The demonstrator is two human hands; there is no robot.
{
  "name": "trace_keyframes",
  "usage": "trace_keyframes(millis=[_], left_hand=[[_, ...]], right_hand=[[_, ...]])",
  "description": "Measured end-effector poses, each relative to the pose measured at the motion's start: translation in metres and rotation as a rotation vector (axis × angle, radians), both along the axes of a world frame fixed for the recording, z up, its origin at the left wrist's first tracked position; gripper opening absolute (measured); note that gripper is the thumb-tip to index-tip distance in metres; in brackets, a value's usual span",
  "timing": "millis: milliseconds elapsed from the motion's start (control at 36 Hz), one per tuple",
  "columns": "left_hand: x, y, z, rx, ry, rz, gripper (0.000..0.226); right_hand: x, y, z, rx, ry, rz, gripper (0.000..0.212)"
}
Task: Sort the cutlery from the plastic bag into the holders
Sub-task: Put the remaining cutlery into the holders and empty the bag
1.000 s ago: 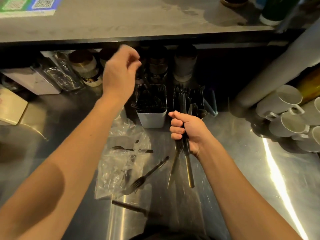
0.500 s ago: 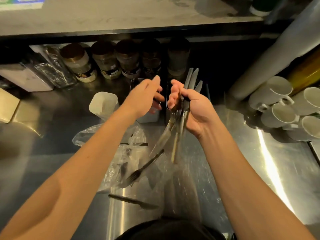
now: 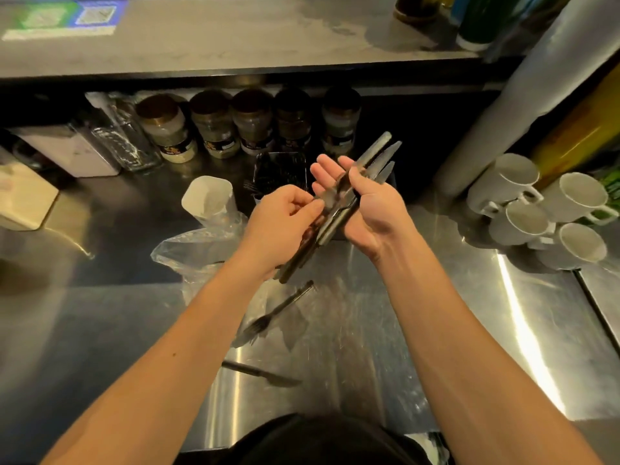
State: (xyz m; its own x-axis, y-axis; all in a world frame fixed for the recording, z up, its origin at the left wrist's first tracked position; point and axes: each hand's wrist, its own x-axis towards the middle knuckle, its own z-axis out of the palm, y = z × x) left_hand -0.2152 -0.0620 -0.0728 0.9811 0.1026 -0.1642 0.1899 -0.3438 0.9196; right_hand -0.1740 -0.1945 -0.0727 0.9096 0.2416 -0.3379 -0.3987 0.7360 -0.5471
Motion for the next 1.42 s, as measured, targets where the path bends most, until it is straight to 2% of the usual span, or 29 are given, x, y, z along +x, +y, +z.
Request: trace_keyframes(millis=[83, 139, 222, 333, 472, 611, 722, 833, 889, 944, 1000, 1056, 1083, 1139, 1167, 1194, 1250, 1278, 1333, 1417], left_hand=[[0.001, 0.004, -0.001, -0.072, -0.057, 0.166, 0.009], [0.004, 0.013, 0.0, -0.052, -0.146, 0.275, 0.008], [0.012, 0.034, 0.005, 0.034, -0.27, 0.369, 0.012], [0.037, 0.066, 0.005, 0.192, -0.3, 0.386, 0.008], [0.078, 0.088, 0.011, 0.56, -0.312, 0.224, 0.016], [0.116, 0.077, 0.023, 0.716, -0.259, 0.073, 0.018], [0.154, 0.067, 0.01, 0.82, -0.215, -0.079, 0.019], [0.182, 0.062, -0.026, 1.061, -0.056, -0.292, 0.031], [0.184, 0.06, -0.046, 1.166, 0.102, -0.333, 0.034], [0.178, 0.059, -0.06, 1.199, 0.102, -0.324, 0.034], [0.166, 0.056, -0.062, 1.116, -0.12, -0.186, 0.033], [0.153, 0.045, -0.052, 0.87, -0.31, -0.048, 0.029], [0.146, 0.039, -0.043, 0.67, -0.295, -0.033, 0.028], [0.126, 0.023, -0.02, 0.246, -0.045, -0.088, 0.035], [0.114, 0.017, -0.011, 0.178, 0.116, -0.184, 0.035], [0.101, 0.014, -0.006, 0.211, 0.224, -0.314, 0.033], [0.074, 0.01, -0.006, 0.253, 0.294, -0.482, 0.032], [0.063, 0.009, -0.006, 0.205, 0.281, -0.506, 0.028], [0.05, 0.008, -0.01, 0.082, 0.226, -0.453, 0.02], [0.041, 0.01, -0.011, 0.003, 0.199, -0.32, 0.027]], right_hand=[[-0.002, 0.003, -0.004, -0.092, 0.035, 0.015, 0.035], [-0.004, 0.004, -0.008, -0.138, 0.065, 0.026, 0.036], [-0.004, 0.006, -0.014, -0.18, 0.105, 0.043, 0.037], [-0.001, 0.008, -0.016, -0.216, 0.121, 0.074, 0.038], [0.007, 0.01, -0.017, -0.233, 0.124, 0.105, 0.037], [0.021, 0.006, -0.023, -0.229, 0.151, 0.099, 0.035], [0.031, 0.004, -0.027, -0.22, 0.162, 0.09, 0.034], [0.039, -0.001, -0.029, -0.17, 0.151, 0.127, 0.033], [0.042, -0.004, -0.027, -0.136, 0.131, 0.155, 0.03], [0.043, -0.007, -0.025, -0.107, 0.099, 0.164, 0.028], [0.045, -0.008, -0.024, -0.092, 0.065, 0.164, 0.028], [0.047, -0.008, -0.024, -0.076, 0.039, 0.16, 0.029], [0.048, -0.007, -0.024, -0.067, 0.029, 0.155, 0.029], [0.05, -0.005, -0.024, -0.043, 0.024, 0.136, 0.028], [0.051, -0.004, -0.024, -0.03, 0.028, 0.119, 0.029], [0.051, -0.002, -0.023, -0.02, 0.031, 0.095, 0.029], [0.051, 0.0, -0.021, -0.007, 0.027, 0.045, 0.029], [0.051, 0.0, -0.02, -0.01, 0.023, 0.029, 0.03], [0.048, 0.001, -0.018, -0.027, 0.01, 0.025, 0.032], [0.041, 0.002, -0.015, -0.054, -0.003, 0.051, 0.034]])
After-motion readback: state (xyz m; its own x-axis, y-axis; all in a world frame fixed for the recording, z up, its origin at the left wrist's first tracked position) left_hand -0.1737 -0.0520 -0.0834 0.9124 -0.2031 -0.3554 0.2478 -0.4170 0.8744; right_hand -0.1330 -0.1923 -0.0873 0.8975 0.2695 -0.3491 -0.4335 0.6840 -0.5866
